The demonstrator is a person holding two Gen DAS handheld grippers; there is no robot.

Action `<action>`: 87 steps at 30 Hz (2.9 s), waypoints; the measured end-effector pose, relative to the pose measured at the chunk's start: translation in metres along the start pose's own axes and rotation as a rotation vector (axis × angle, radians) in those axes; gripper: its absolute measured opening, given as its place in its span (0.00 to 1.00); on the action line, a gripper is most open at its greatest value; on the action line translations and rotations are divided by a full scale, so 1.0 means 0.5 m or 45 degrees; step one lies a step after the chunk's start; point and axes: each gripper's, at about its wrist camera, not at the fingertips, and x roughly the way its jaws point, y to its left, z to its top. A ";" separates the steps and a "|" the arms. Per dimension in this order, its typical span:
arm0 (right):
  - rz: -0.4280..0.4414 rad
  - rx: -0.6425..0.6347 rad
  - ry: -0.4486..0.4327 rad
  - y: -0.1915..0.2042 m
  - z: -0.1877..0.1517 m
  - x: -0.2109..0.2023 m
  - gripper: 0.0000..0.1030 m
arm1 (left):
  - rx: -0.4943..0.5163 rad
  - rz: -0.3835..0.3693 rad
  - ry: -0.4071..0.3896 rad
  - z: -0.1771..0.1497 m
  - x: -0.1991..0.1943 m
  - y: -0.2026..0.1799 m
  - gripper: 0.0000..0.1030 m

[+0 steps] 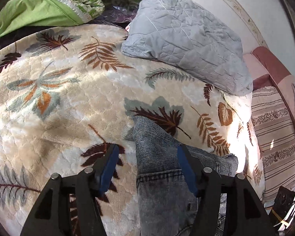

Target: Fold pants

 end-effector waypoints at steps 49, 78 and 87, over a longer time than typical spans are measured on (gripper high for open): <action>-0.042 0.156 -0.011 -0.110 0.053 -0.060 0.72 | -0.103 0.088 0.082 -0.154 -0.054 0.021 0.82; -0.037 -0.194 -0.117 0.069 0.207 -0.041 0.14 | 0.218 0.056 -0.120 -0.008 -0.102 -0.095 0.21; -0.094 -0.215 -0.125 0.074 0.277 0.022 0.14 | 0.164 0.074 -0.070 0.032 -0.022 -0.061 0.22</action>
